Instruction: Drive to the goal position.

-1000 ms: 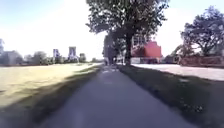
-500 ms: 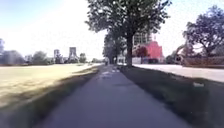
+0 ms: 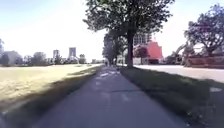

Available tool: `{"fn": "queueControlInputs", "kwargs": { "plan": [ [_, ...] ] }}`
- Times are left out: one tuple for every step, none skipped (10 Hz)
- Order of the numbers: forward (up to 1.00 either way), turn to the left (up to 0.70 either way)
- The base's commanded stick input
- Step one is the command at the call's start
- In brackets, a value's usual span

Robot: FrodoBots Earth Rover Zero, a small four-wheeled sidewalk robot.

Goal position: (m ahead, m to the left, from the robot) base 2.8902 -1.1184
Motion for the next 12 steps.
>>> {"fn": "queueControlInputs", "kwargs": {
  "plan": [
    [1.0, 0.0],
    [1.0, 0.0],
    [1.0, 0.0],
    [1.0, 0.0],
    [1.0, 0.0],
    [1.0, 0.0],
    [1.0, 0.0],
    [1.0, 0.0],
    [1.0, 0.0],
    [1.0, 0.0],
    [1.0, 0.0],
    [1.0, 0.0]
  ]
}}
